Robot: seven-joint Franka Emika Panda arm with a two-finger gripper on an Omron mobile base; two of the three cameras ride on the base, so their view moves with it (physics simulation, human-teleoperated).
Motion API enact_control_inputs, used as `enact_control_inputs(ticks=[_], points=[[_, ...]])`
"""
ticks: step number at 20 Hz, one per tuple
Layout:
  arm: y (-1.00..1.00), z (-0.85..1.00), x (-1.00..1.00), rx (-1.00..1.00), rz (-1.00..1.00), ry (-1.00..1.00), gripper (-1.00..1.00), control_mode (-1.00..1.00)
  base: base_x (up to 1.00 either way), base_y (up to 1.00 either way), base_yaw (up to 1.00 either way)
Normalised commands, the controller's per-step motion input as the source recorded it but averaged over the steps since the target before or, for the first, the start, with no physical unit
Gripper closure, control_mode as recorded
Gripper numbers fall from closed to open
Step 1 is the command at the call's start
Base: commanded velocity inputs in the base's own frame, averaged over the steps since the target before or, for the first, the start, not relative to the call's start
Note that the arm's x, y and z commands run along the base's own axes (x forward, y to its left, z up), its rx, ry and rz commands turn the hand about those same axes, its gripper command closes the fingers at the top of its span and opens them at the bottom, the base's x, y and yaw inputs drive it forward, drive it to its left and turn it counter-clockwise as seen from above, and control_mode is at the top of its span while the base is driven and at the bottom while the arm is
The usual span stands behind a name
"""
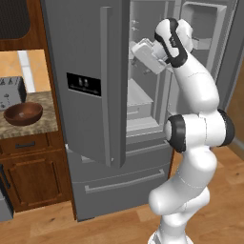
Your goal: Grab a lemon wedge from the fridge and one ice cube from the ice bowl, and put them in the glass of lemonade.
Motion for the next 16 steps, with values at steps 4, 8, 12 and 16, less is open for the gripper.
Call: enact_control_inputs(ticks=[4, 8, 12, 16], points=[[0.30, -0.08, 0.02, 0.05, -0.01, 0.01, -1.00, -1.00, 0.00, 0.00, 0.00], [0.56, -0.05, -0.18, 0.02, 0.00, 0.01, -1.00, -1.00, 0.00, 0.00, 0.00], [0.59, 0.00, -0.62, 0.01, 0.00, 0.00, -1.00, -1.00, 0.00, 0.00, 0.00], [0.54, 0.00, -0.62, 0.02, 0.00, 0.01, -1.00, -1.00, 0.00, 0.00, 0.00]])
